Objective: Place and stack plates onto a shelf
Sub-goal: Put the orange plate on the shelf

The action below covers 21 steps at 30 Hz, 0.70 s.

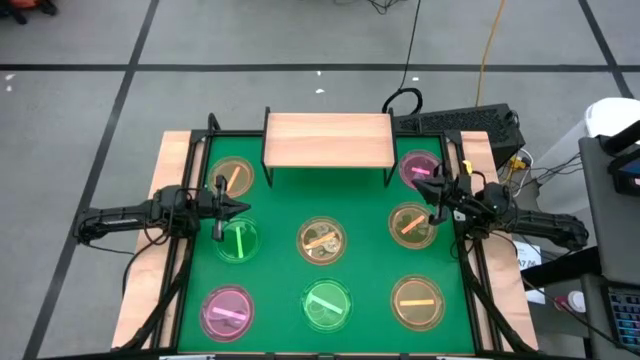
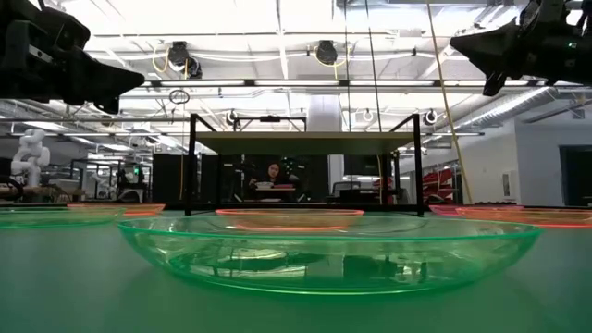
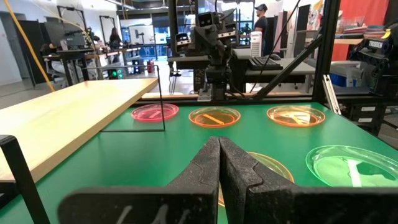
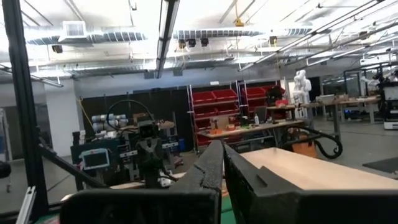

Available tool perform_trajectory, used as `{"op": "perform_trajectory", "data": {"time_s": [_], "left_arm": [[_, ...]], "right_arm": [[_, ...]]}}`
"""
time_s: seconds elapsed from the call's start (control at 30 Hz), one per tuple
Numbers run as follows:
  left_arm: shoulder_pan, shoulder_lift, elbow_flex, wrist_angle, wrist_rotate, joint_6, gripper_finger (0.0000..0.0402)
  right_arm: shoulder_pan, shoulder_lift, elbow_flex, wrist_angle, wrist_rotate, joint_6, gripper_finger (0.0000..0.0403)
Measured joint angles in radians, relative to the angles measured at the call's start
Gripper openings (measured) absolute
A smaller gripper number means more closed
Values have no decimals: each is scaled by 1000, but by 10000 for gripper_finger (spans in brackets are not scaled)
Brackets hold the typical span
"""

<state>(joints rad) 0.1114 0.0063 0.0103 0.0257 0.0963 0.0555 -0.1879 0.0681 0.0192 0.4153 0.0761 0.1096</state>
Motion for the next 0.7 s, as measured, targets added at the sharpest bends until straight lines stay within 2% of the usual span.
{"op": "perform_trajectory", "data": {"time_s": [0.23,0.5,0.7], "left_arm": [[0,0,0,0,0,0,3],[0,0,0,0,0,0,3],[0,0,0,0,0,0,3]], "right_arm": [[0,72,45,-71,-3,-14,0],[2,207,75,-58,-27,-17,0],[60,321,140,-29,-49,-33,0]]}}
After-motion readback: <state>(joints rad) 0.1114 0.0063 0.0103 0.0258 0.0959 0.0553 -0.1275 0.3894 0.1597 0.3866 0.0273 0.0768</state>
